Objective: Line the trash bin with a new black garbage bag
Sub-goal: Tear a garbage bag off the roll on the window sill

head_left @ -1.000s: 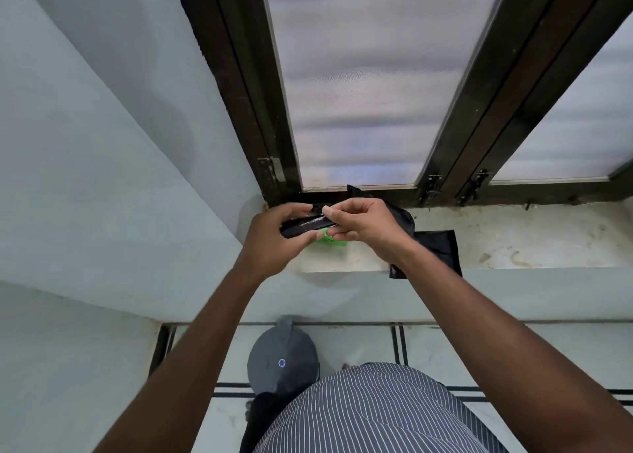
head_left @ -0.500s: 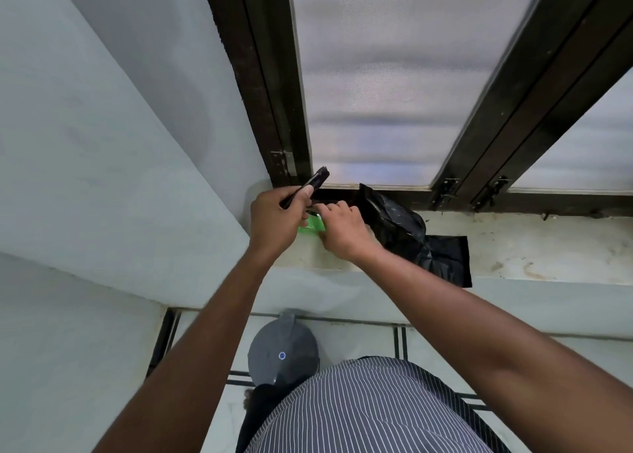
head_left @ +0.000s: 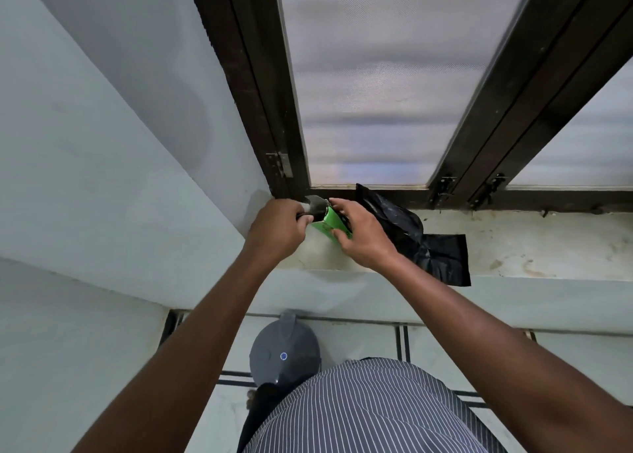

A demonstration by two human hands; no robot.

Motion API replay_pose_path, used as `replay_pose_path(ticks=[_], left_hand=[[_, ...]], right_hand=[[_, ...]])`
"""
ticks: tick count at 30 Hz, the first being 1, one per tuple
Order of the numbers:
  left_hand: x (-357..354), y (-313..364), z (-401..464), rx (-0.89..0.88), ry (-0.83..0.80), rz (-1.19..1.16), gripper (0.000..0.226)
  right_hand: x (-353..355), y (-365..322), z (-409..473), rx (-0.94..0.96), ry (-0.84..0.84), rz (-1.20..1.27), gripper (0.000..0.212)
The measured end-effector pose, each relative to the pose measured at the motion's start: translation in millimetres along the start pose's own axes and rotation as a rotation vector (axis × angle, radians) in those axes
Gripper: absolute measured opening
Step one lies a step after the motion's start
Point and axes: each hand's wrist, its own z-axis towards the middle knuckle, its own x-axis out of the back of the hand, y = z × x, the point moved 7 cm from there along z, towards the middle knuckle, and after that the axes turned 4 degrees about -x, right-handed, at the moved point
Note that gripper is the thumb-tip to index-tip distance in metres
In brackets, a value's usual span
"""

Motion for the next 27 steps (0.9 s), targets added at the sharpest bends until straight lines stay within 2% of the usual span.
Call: replay_pose_path(ticks=[2,5,7,9,10,12,16,18,22,24,27], left_hand=[[3.4,9.4,5.4,-0.051,0.022,0.001,0.029],[17.5,24.0,9.0,-0.140,0.126,-0.117,0.055],[30.4,26.5,6.8,-0.144,0.262,-0.139,0.050],[30.2,17.7,4.2,-0.021,0.308,-0.176,0.034],[24.3,11.4,4.0,0.074,0.268,-0.187,0.028],[4.6,-0.8,4.5,0.246,0.108,-0.203,0.033],[-31.3,-13.9,6.5,0.425,-0.088,-0.547,0.054],[-40.9,-10.1,10.1,0.382,-0.136,-0.697,0.057],[-42.5,-9.2,13.5,0.241,-0.027,-0.766,0.021],[-44.7,-9.1,12.5,0.217,-0.012,-0.748,0.020],[-47.1,-2.2,8.5,0.199,-0.047,-0.784,0.031]], right_hand=[[-1.1,-3.0,-2.7,0.004,-0.016,0.011,0.070],[-0.7,-5.9,-4.9,-0.008,0.017,0.055,0.070],[-0.7,-5.5,-6.2,-0.049,0.054,0.090,0.069],[0.0,-4.4,-7.6,-0.086,0.088,0.115,0.070],[0.5,-3.6,-8.8,-0.095,0.107,0.113,0.069],[0.8,-3.8,-11.0,-0.095,0.129,0.086,0.064],[-3.1,-8.4,-14.5,-0.074,0.131,-0.016,0.060],[-4.1,-10.9,-15.6,-0.076,0.135,-0.054,0.061],[-1.6,-9.7,-15.8,-0.119,0.162,-0.022,0.065],[0.0,-10.3,-16.2,-0.128,0.176,0.010,0.074],[-2.3,-11.7,-16.4,-0.114,0.133,0.005,0.086]])
